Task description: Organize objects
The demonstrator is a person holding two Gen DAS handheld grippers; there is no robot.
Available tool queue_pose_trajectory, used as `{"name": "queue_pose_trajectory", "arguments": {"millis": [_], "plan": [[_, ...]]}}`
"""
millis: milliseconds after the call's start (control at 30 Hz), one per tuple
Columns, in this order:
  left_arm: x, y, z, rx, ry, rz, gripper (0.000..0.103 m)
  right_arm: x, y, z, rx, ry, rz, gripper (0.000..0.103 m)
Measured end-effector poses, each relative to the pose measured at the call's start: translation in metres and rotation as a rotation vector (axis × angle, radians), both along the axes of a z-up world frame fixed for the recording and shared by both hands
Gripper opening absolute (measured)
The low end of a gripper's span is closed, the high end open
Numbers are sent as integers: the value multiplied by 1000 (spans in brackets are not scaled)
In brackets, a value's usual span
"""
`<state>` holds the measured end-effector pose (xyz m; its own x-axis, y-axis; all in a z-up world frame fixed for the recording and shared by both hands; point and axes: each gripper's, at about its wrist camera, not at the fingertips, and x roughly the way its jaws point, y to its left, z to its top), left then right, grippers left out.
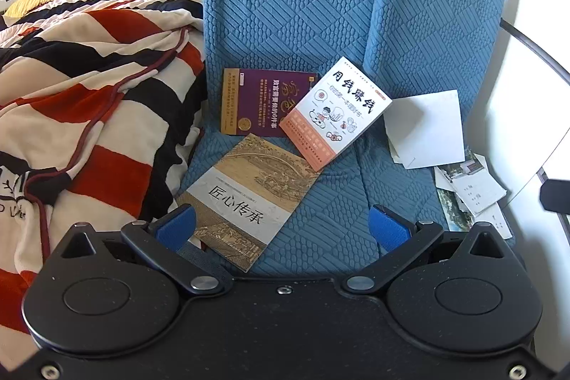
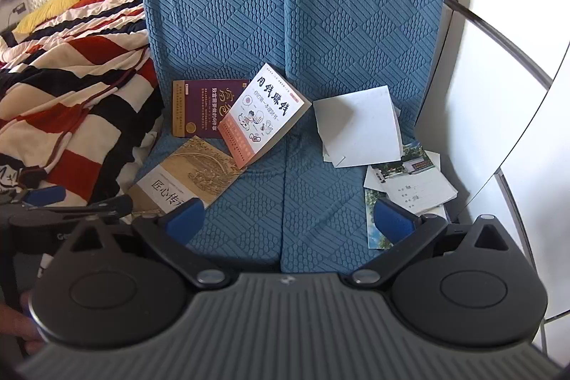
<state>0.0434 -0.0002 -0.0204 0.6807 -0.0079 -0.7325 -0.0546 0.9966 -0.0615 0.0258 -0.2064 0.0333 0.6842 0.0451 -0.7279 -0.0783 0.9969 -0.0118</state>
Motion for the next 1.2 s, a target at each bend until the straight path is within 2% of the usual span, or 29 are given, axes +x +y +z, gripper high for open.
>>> {"name": "queue_pose_trajectory", "arguments": {"millis": [300,467,1200], "plan": [[4,3,0,-3,-16,-3,103,6,3,-26,4,41,-3,103],[5,6,-1,-4,-10,0,103,11,1,-38,46,67,-13,103],[11,18,-6,-18,-36,3,103,23,12,-60,23,85,-20,103]]}}
